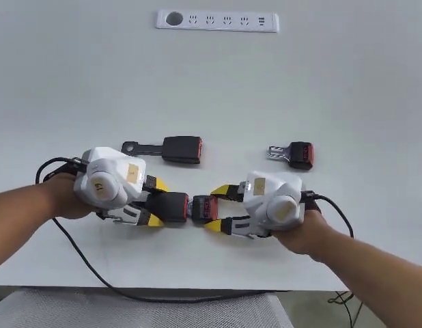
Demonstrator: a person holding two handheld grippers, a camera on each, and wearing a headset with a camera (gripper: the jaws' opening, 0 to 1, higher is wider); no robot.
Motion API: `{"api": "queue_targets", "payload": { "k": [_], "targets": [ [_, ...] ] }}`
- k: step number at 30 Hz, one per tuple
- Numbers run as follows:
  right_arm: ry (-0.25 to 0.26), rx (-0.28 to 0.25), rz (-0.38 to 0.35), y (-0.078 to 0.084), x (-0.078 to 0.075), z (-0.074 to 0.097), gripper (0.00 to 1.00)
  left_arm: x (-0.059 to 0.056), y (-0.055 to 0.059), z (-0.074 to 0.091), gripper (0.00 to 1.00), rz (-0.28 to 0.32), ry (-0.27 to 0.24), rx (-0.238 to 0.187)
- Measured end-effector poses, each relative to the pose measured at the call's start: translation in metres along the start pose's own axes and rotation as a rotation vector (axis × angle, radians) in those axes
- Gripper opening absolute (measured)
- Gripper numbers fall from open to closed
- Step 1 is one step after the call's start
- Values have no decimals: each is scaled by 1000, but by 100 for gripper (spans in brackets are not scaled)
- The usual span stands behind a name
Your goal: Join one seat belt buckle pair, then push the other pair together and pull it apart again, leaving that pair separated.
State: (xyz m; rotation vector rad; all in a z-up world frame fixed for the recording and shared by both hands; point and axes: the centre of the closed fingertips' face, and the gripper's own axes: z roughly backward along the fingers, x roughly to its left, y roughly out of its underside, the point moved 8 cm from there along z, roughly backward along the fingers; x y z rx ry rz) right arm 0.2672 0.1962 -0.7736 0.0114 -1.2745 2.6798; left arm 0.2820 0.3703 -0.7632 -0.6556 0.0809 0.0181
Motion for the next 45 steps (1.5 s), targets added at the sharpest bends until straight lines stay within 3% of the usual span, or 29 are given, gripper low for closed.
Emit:
{"api": "queue_targets", "payload": {
  "k": [34,39,43,45],
  "targets": [
    [36,-11,7,2,5,-1,32,0,4,0,34,13,7,-30],
    [40,-16,-12,3,5,-1,32,-1,1,0,34,15,11,-24],
    [48,-12,-3,2,7,-2,33,-2,-6,0,34,-39,22,38],
    [50,-9,-12,1,7,-1,33,-3,-7,0,34,-24,15,37]
  ]
}}
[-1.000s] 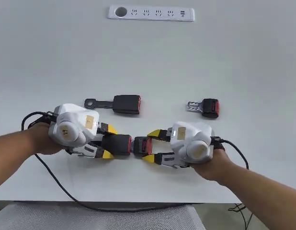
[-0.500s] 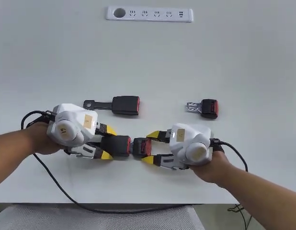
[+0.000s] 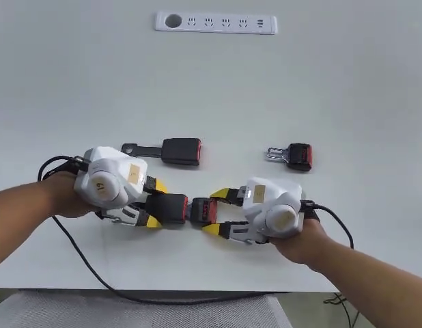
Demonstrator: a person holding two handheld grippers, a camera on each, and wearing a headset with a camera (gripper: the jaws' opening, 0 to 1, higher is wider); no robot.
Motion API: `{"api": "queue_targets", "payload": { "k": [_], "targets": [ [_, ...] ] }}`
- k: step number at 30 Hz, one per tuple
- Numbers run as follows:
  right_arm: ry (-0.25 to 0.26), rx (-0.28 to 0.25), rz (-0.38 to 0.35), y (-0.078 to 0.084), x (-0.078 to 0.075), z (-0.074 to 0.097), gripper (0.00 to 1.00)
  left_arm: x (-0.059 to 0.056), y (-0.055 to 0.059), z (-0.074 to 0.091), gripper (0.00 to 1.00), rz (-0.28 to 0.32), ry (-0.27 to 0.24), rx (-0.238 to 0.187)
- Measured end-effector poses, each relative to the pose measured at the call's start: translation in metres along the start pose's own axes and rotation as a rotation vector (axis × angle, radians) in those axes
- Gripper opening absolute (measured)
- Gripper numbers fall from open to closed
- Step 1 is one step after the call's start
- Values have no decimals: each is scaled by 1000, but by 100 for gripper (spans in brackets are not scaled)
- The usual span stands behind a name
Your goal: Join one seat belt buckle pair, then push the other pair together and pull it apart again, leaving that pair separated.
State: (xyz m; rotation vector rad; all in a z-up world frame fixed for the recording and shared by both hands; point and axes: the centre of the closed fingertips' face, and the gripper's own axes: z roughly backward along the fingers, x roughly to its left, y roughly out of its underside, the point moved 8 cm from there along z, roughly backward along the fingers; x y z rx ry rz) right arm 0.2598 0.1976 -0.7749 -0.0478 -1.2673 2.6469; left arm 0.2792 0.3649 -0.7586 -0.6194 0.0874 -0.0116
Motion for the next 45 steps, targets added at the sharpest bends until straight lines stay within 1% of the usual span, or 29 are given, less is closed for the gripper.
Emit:
{"api": "queue_targets", "payload": {
  "k": [1,2,4,6,7,8,9,10,11,12,13,14,15,16,18,21,22,23,24,27,28,30,31,33,37,38,40,42,45],
  "targets": [
    [2,3,7,0,0,0,33,-1,-1,0,34,5,-3,4],
    [2,15,33,-1,0,0,34,-1,-2,0,35,-3,-7,14],
    [3,25,32,-4,0,0,34,-2,-4,0,35,-9,-9,28],
    [11,41,47,-6,0,1,34,-1,-7,1,36,36,8,42],
    [12,46,43,-7,1,1,35,-2,-8,1,37,37,20,50],
    [16,44,55,-9,2,3,35,-1,-8,2,39,29,28,67],
    [18,32,60,-11,2,4,38,-1,-9,2,41,29,29,71],
    [15,13,51,-14,3,5,43,0,-8,3,44,54,11,93],
    [12,-21,24,-19,4,6,52,1,-8,4,50,63,-13,85],
    [13,-36,7,-21,4,7,60,1,-10,8,61,59,-22,66],
    [15,-40,-8,-23,4,10,65,0,-12,10,69,72,-14,46],
    [19,-41,-9,-24,4,12,66,-3,-16,12,74,109,4,-1],
    [24,-40,-10,-24,4,14,65,-2,-17,13,75,109,-1,-11],
    [28,-39,-10,-24,3,15,65,-1,-17,16,73,95,-26,-3],
    [35,-38,-15,-23,3,18,66,-1,-17,17,72,96,-40,4],
    [35,-34,-16,-22,3,23,65,-1,-21,23,73,97,-62,-21],
    [36,-32,-13,-21,1,27,66,2,-20,22,73,99,-66,-33],
    [38,-31,-14,-20,-1,29,66,3,-21,24,73,107,-78,-54],
    [47,-31,-22,-19,-5,34,66,4,-22,27,73,112,-87,-61],
    [74,-43,-40,-17,-18,47,68,10,-23,34,74,119,-110,-64],
    [83,-40,-36,-16,-24,52,69,16,-20,35,74,120,-120,-70],
    [68,-22,-13,-15,-30,59,71,23,-23,40,74,122,-140,-88],
    [65,-11,-5,-14,-35,64,71,27,-24,42,74,124,-150,-99],
    [60,-10,-4,-12,-46,72,71,36,-28,47,75,135,-175,-121],
    [67,-18,-46,-7,-67,88,71,54,-31,53,75,133,-211,-131],
    [70,-16,-65,-4,-74,92,71,59,-31,54,75,128,-223,-132],
    [88,0,-73,3,-85,99,74,66,-30,55,75,116,-240,-126],
    [95,9,-90,10,-94,106,75,74,-31,56,75,118,-251,-136],
    [105,17,-107,17,-102,114,77,83,-29,51,75,135,-255,-148]
  ]
}}
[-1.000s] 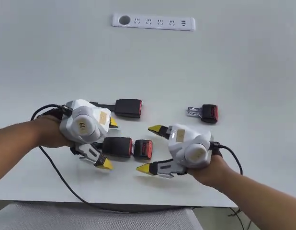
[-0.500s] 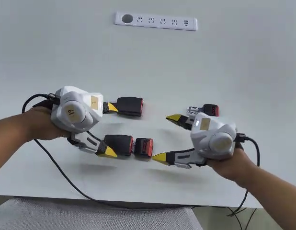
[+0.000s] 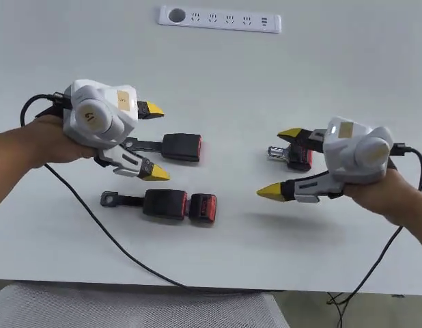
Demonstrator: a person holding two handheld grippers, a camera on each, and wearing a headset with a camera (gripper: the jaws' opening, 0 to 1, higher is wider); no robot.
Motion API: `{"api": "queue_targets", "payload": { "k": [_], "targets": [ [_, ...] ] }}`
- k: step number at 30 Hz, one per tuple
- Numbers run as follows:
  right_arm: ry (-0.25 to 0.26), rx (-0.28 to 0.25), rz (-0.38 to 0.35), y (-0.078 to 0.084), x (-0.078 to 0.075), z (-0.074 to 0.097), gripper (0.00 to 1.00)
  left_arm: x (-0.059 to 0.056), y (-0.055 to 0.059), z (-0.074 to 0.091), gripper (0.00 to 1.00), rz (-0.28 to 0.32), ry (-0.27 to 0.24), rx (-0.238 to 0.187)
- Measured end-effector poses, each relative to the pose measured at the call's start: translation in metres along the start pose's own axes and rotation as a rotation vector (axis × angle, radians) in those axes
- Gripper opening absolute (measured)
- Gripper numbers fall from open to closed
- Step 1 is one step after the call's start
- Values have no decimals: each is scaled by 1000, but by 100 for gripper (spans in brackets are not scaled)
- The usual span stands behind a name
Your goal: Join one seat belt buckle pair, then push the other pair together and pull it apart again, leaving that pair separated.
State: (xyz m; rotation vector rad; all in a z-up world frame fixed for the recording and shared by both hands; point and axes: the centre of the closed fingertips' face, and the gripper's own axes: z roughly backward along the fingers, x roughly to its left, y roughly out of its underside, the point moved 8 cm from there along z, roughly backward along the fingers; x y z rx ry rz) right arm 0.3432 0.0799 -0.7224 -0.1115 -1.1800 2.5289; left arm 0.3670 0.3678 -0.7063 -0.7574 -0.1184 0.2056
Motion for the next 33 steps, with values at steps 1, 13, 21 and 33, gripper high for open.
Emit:
{"api": "queue_targets", "payload": {
  "k": [1,13,21,33],
  "targets": [
    [3,14,-7,5,-5,2,77,1,1,-2,75,4,2,0],
    [8,69,-82,37,-35,12,75,13,18,-36,73,51,33,30],
    [-19,92,-72,44,-44,10,73,15,25,-44,68,34,55,67],
    [-56,162,2,54,-43,10,55,16,30,-49,54,-23,72,95]
  ]
}}
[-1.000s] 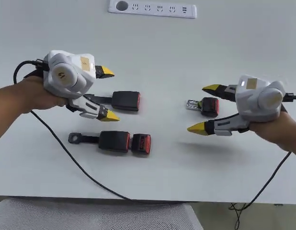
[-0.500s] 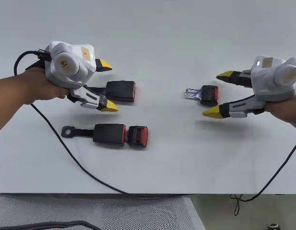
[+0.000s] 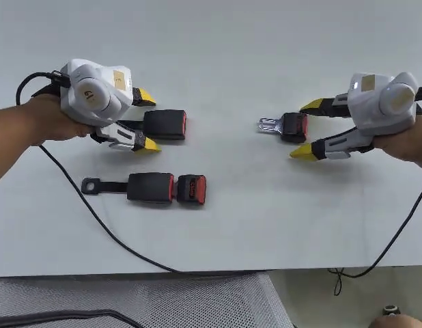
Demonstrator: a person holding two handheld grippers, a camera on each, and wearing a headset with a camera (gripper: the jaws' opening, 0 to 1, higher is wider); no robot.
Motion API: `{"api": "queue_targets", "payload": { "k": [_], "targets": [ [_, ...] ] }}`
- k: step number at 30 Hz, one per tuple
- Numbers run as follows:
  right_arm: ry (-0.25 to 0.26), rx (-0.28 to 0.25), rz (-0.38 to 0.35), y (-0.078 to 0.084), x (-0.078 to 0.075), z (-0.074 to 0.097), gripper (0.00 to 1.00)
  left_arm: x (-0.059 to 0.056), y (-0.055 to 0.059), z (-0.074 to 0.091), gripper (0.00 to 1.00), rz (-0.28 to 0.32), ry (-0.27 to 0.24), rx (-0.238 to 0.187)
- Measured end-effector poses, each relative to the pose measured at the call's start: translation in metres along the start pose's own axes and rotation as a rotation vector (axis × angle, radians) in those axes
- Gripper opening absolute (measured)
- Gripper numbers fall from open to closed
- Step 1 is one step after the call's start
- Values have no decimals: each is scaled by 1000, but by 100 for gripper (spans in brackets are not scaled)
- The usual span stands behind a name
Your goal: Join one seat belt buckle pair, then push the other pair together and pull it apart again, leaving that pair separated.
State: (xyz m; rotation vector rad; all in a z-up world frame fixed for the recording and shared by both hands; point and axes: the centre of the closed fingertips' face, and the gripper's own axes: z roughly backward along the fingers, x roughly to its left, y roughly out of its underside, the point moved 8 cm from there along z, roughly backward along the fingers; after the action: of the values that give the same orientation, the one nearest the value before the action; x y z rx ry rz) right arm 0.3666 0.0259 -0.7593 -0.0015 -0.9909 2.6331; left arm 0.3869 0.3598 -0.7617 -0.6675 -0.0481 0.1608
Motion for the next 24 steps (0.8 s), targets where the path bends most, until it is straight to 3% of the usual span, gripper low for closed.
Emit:
{"api": "queue_targets", "payload": {
  "k": [5,11,13,19,24],
  "targets": [
    [-23,-6,23,-3,1,-1,50,-2,-3,0,49,-24,18,2],
    [-11,-9,54,-3,-3,-2,44,-3,-5,-1,37,-51,29,6],
    [-5,-9,63,-3,-5,-2,35,-2,-5,0,35,-58,24,10],
    [-5,-21,64,-2,-6,-2,35,-3,-5,0,35,-68,23,14],
    [6,-60,45,-1,-6,-2,35,-3,-7,0,34,-90,34,27]
  ]
}}
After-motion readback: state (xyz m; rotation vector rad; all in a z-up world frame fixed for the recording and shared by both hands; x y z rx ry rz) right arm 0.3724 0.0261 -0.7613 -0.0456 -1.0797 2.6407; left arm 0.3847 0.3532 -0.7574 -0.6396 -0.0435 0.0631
